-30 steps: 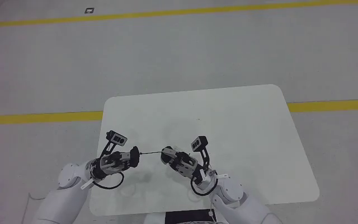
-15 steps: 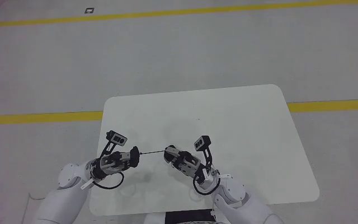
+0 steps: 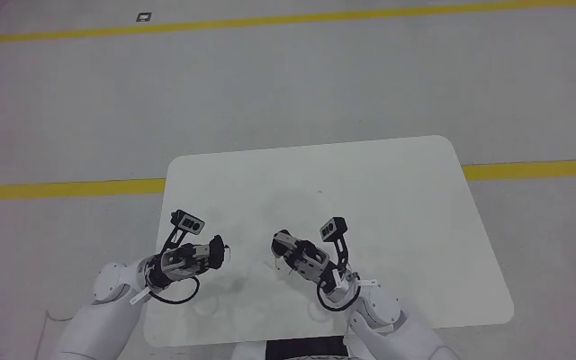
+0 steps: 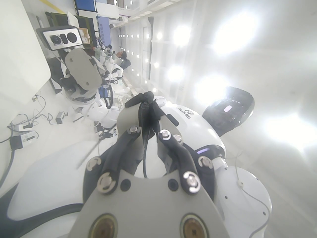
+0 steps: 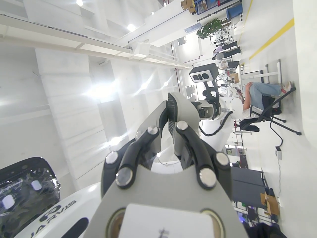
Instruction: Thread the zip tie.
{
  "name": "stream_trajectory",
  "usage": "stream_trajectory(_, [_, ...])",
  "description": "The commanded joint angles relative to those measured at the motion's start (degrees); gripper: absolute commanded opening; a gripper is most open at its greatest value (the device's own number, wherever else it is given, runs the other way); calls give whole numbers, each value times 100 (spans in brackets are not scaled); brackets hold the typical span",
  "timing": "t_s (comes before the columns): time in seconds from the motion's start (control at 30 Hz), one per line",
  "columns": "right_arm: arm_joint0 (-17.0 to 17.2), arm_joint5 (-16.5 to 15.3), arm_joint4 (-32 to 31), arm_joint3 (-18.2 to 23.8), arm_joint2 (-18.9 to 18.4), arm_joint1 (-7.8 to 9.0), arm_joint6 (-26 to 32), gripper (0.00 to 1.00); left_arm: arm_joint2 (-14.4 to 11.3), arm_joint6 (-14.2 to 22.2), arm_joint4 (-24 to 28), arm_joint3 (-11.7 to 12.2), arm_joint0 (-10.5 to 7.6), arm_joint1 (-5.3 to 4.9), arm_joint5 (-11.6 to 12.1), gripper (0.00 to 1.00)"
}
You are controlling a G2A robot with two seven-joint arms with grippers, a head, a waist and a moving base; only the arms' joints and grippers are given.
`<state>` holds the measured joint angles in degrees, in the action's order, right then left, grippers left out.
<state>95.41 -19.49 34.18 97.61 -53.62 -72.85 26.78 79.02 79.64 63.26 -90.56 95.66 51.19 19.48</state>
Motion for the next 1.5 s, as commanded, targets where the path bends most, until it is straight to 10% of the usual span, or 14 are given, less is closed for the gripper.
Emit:
stream_trajectory(0.0, [38, 1, -8, 43, -56, 10, -8, 0, 0, 0, 0, 0, 0, 0, 0, 0])
stream_trajectory(0.13, [94, 1, -330, 210, -225, 35, -4, 0, 0, 0, 0, 0, 0, 0, 0, 0])
stream_trajectory(0.17, [101, 1, -529, 272, -264, 43, 21, 20, 0, 0, 0, 0, 0, 0, 0, 0])
stream_trajectory(0.2, [112, 1, -940, 348, -333, 58, -21, 100, 0, 0, 0, 0, 0, 0, 0, 0])
stream_trajectory(0.57, [100, 18, -1323, 402, -399, 67, -176, 100, 0, 0, 0, 0, 0, 0, 0, 0])
stream_trajectory(0.97, [136, 1, -4430, 1575, -637, 193, -717, 100, 0, 0, 0, 0, 0, 0, 0, 0])
stream_trajectory(1.47, [242, 1, -4989, 1766, -897, 253, -1140, 100, 0, 0, 0, 0, 0, 0, 0, 0])
